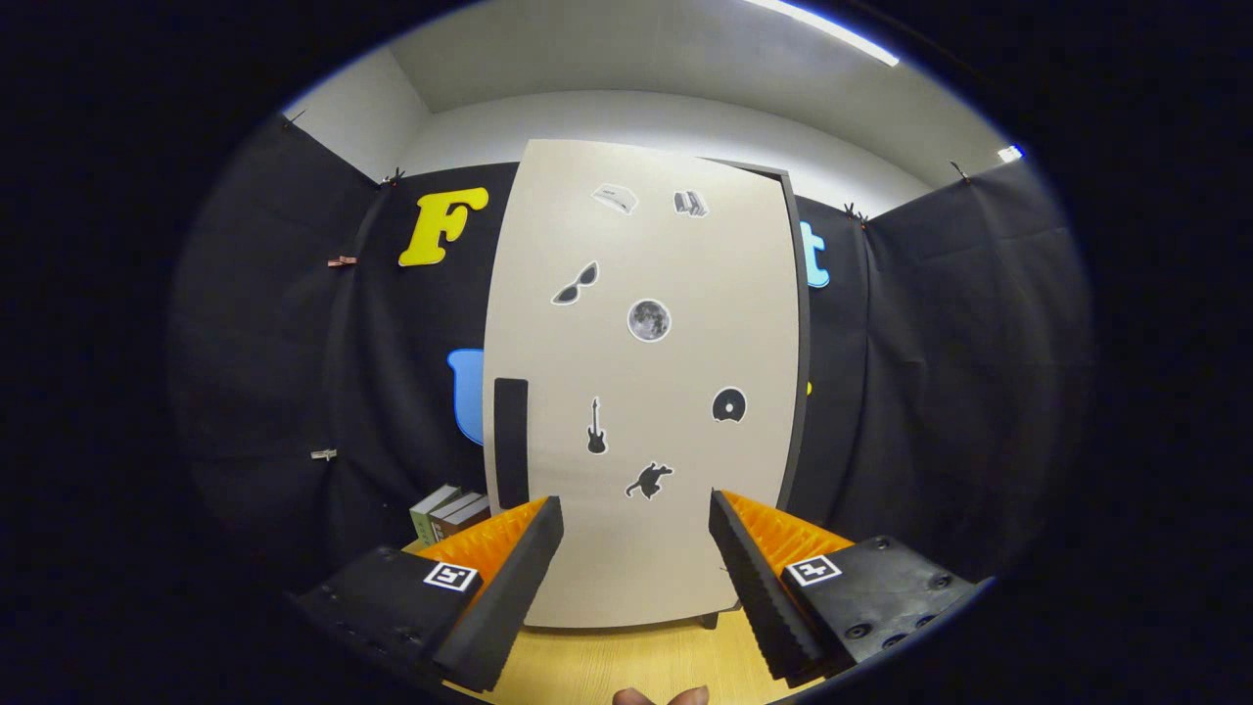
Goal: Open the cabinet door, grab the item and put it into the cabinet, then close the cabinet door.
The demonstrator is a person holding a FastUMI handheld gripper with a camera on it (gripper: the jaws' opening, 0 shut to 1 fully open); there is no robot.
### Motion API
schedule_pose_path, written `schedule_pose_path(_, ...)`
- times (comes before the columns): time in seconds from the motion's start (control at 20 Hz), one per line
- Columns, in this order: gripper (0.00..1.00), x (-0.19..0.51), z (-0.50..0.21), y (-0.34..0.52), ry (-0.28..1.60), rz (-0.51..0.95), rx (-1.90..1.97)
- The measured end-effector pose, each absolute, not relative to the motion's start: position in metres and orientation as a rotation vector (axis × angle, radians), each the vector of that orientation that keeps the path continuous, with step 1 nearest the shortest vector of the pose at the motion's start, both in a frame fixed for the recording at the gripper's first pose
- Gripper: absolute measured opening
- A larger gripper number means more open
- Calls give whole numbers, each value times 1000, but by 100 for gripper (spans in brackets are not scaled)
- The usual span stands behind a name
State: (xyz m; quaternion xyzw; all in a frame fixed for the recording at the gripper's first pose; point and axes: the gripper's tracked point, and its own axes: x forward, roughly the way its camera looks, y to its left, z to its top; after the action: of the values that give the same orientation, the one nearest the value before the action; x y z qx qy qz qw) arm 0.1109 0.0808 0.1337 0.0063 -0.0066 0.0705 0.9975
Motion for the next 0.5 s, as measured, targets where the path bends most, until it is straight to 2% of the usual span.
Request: schedule_pose_path(0.5,98,107,134,80,-12,138,11)
